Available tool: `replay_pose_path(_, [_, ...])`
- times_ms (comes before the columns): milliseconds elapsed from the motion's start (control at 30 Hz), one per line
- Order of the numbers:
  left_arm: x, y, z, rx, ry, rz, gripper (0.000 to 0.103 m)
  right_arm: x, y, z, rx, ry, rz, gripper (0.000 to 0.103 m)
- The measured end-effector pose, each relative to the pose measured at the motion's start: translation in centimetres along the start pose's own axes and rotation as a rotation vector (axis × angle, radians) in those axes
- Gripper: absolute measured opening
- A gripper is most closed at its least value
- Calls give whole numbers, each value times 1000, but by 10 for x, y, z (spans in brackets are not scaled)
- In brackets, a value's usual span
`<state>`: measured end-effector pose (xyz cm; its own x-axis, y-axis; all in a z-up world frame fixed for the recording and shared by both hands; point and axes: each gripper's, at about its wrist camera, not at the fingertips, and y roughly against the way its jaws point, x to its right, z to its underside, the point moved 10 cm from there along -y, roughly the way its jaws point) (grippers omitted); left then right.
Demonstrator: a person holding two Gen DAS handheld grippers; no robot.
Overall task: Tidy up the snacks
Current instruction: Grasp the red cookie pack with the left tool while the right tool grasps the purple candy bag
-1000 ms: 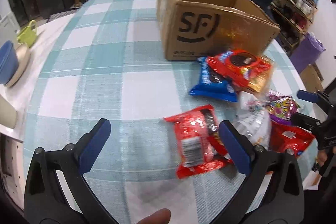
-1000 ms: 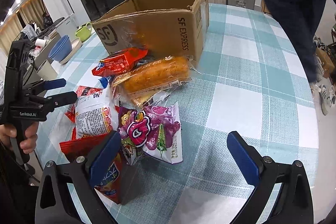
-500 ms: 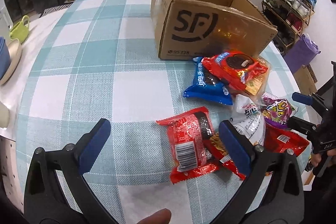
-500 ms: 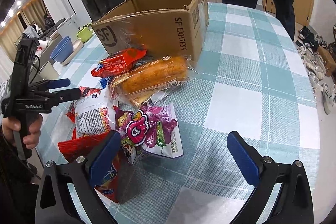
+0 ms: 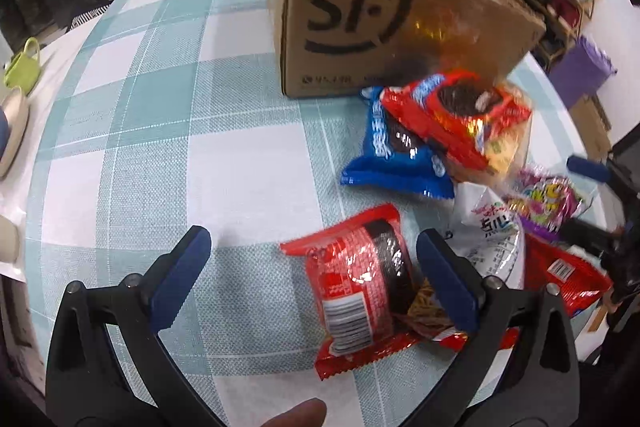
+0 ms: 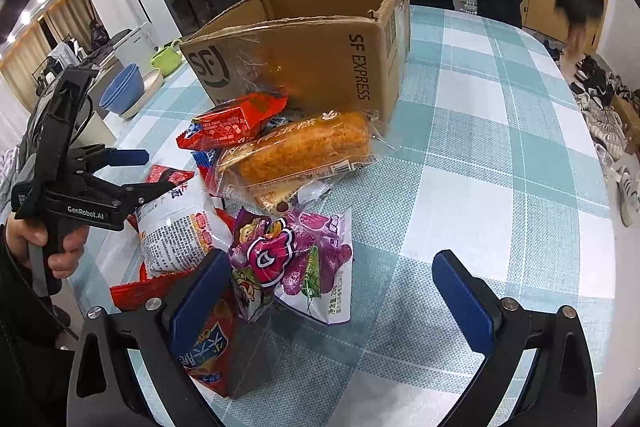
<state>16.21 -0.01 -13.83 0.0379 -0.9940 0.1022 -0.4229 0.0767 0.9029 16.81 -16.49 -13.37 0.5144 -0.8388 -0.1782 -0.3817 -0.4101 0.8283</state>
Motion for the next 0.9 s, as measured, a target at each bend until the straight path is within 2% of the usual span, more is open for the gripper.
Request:
replay_pose_path(267, [-30,8,15,-12,26,-65,103,-5,-2,-1,-18,8,-20,102])
replay_pose_path(467, [-30,12,27,-14,45,-40,102,-16,-13,1,-70,18,-54,101])
replay_pose_path(533, [-28,13,31,-15,43,-29,102,-16,-15,3,-77,19,-51,90])
replay_pose_path(600, [-23,15,37,-18,39,-18,93,-17,-15,6,-81,18,-56,84])
replay_pose_path(667, [-20,16,40,-18,31,-17,88,-17,-15,8,-81,20,-59,84])
replay_pose_path(733, [-17,17,41,-10,20,-17,84,-19,-15,10,-82,23,-63,77])
replay_pose_path(833, [-12,20,40,1,9,1,72,-23,-15,12,-81,37,-69,70])
replay_pose_path(900, [-9,22,40,7,3,6,59,-25,-12,13,-68,51,-59,66])
